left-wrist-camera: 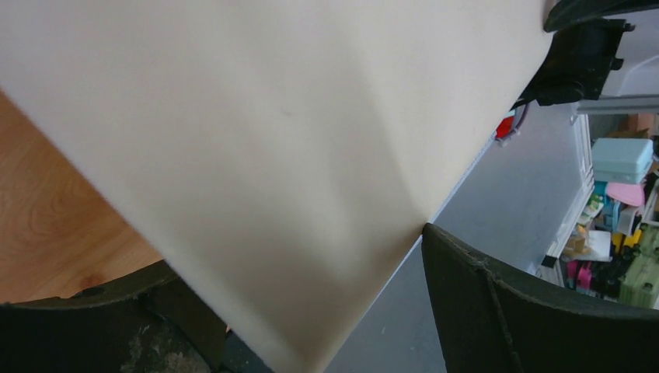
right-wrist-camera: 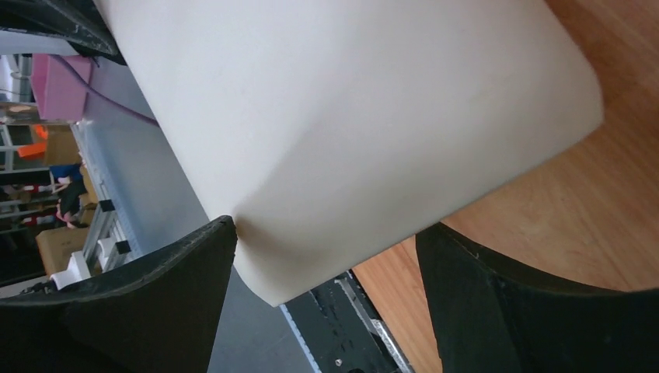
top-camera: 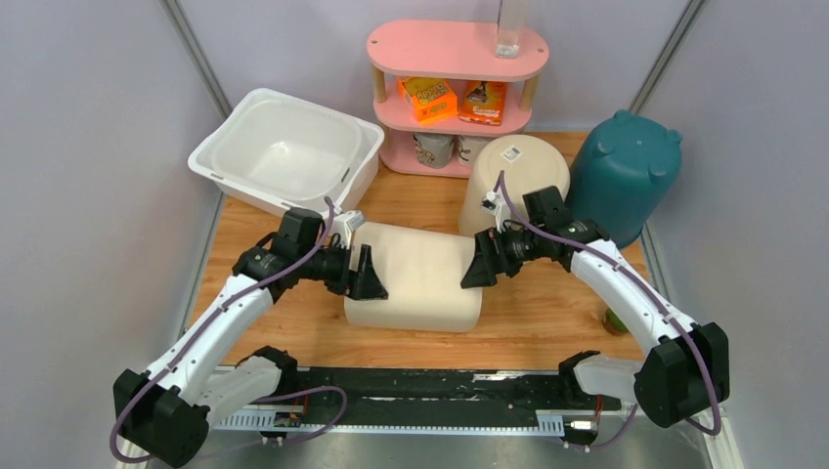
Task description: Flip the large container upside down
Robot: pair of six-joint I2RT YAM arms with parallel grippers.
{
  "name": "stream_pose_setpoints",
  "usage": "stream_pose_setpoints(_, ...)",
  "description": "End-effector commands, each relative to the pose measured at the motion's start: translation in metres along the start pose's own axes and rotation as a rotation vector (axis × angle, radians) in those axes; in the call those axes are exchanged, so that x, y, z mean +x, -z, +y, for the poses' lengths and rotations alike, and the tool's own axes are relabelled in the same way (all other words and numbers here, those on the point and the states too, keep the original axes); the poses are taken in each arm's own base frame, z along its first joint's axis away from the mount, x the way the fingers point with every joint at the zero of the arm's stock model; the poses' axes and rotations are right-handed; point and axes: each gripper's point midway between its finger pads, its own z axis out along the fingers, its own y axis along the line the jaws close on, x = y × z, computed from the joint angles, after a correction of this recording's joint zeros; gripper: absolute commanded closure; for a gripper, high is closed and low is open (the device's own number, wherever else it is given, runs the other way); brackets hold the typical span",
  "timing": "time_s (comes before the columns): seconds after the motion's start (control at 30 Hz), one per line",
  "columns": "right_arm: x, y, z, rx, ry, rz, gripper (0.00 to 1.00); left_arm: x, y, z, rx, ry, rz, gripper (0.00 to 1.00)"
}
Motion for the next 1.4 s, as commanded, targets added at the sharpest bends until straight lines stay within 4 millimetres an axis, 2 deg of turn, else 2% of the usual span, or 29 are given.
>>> stream_pose_setpoints(0.0,-0.007,-0.007,0.013,-0.1,0.011,-0.026,0.16,-0.011,0.016,0.011,-0.081,0.008,-0.015,0.11)
stream_pose_setpoints(0.03,-0.012,-0.007,0.017,-0.122,0.009,-0.034,0.19,-0.013,0.018,0.01,-0.075,0.015,-0.019,0.13)
stream_pose_setpoints(0.1,-0.023,-0.004,0.025,-0.155,0.021,-0.057,0.26,-0.021,0.025,0.01,-0.047,0.04,-0.045,0.27)
stream_pose_setpoints(0.13,-0.027,-0.003,0.03,-0.173,0.027,-0.068,0.3,-0.02,0.023,0.011,-0.035,0.046,-0.044,0.39)
stream_pose_setpoints(0.2,-0.035,-0.003,0.038,-0.198,0.037,-0.078,0.38,-0.019,0.019,0.015,-0.012,0.046,-0.044,0.54)
stream_pose_setpoints(0.4,-0.055,-0.001,0.081,-0.328,0.1,-0.092,0.48,-0.007,0.007,0.031,-0.019,0.069,-0.028,0.83)
stream_pose_setpoints(0.47,-0.067,0.0,0.099,-0.371,0.153,-0.106,0.5,0.0,0.007,0.037,-0.026,0.085,-0.017,0.86)
stream_pose_setpoints(0.53,-0.079,0.002,0.119,-0.413,0.205,-0.117,0.51,0.011,0.003,0.03,0.053,0.125,0.012,0.85)
stream_pose_setpoints(0.6,-0.09,0.002,0.135,-0.448,0.248,-0.119,0.52,0.022,-0.003,0.027,0.111,0.197,0.056,0.71)
stream_pose_setpoints(0.63,-0.094,0.002,0.142,-0.461,0.263,-0.119,0.53,0.031,-0.009,0.032,0.106,0.279,0.098,0.61)
stream_pose_setpoints(0.7,-0.102,0.004,0.154,-0.479,0.291,-0.126,0.53,0.04,-0.016,0.038,0.106,0.371,0.16,0.5)
stream_pose_setpoints(0.77,-0.103,0.002,0.159,-0.488,0.305,-0.121,0.52,0.036,-0.02,0.038,0.135,0.404,0.14,0.47)
stream_pose_setpoints(0.87,-0.101,-0.003,0.163,-0.496,0.305,-0.108,0.52,0.028,-0.019,0.048,0.071,0.383,0.104,0.45)
stream_pose_setpoints(0.9,-0.1,-0.003,0.165,-0.502,0.305,-0.106,0.52,0.028,-0.018,0.049,0.048,0.386,0.115,0.44)
stream_pose_setpoints(0.93,-0.101,-0.004,0.167,-0.507,0.307,-0.104,0.52,0.024,-0.015,0.062,-0.034,0.354,0.105,0.42)
stream_pose_setpoints(0.97,-0.101,-0.003,0.173,-0.515,0.318,-0.105,0.52,0.03,-0.011,0.065,-0.075,0.358,0.128,0.39)
stream_pose_setpoints(1.0,-0.102,-0.003,0.178,-0.523,0.332,-0.106,0.52,0.025,-0.005,0.078,-0.169,0.316,0.115,0.39)
stream_pose_setpoints(1.03,-0.103,-0.003,0.184,-0.532,0.349,-0.108,0.52,0.033,0.001,0.084,-0.232,0.338,0.141,0.34)
stream_pose_setpoints(1.1,-0.108,-0.005,0.197,-0.551,0.384,-0.11,0.51,0.032,0.011,0.098,-0.346,0.324,0.149,0.3)
stream_pose_setpoints(1.17,-0.114,-0.006,0.211,-0.574,0.42,-0.114,0.51,0.031,0.02,0.112,-0.446,0.322,0.151,0.24)
stream_pose_setpoints(1.2,-0.117,-0.006,0.218,-0.587,0.434,-0.114,0.51,0.03,0.023,0.117,-0.479,0.313,0.156,0.17)
stream_pose_setpoints(1.37,-0.127,-0.012,0.245,-0.642,0.479,-0.107,0.5,0.032,0.027,0.107,-0.448,0.302,0.193,0.12)
